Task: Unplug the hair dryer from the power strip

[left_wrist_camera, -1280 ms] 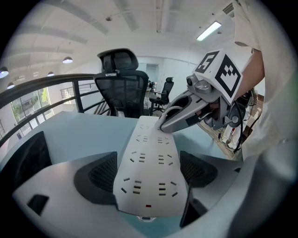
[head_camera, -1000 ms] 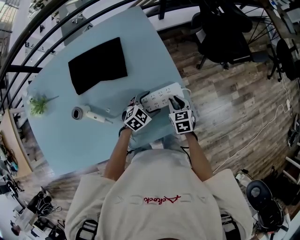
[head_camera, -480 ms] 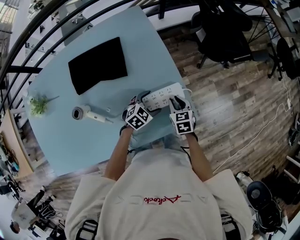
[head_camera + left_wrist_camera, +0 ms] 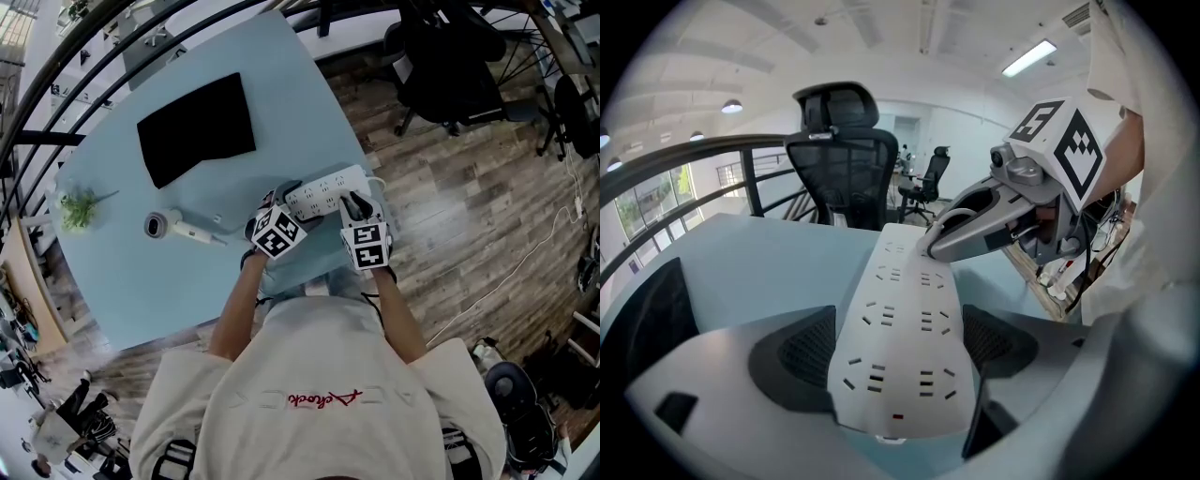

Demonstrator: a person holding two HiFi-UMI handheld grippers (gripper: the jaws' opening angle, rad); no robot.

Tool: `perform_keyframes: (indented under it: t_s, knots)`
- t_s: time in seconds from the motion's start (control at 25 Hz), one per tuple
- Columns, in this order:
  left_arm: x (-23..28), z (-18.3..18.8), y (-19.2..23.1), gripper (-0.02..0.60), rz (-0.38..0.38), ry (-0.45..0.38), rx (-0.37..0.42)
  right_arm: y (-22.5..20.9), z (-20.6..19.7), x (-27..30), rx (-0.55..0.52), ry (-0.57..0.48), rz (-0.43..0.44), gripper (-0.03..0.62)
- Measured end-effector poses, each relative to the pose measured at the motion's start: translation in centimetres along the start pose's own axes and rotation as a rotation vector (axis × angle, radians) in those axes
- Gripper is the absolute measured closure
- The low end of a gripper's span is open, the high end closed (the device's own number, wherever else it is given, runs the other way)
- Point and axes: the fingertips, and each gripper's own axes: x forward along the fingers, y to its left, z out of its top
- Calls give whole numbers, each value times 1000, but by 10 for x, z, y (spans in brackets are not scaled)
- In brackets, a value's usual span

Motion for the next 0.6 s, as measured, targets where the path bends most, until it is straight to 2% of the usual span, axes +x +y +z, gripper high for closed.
perform_keyframes:
  t_s: [0.2, 0.36, 0.44, 0.6]
  knots:
    - [2, -1, 0, 179, -2, 13, -9, 0, 4, -3, -4, -19, -3, 482]
    - [3, 0, 4, 179, 14, 16, -21, 5, 33, -12, -37, -95, -13, 482]
    - [2, 1, 2, 179, 14, 16, -26, 6, 39, -12, -43, -94, -8, 482]
    - [2, 1, 1, 178, 16, 12, -26, 4, 26, -13, -16, -62, -7, 482]
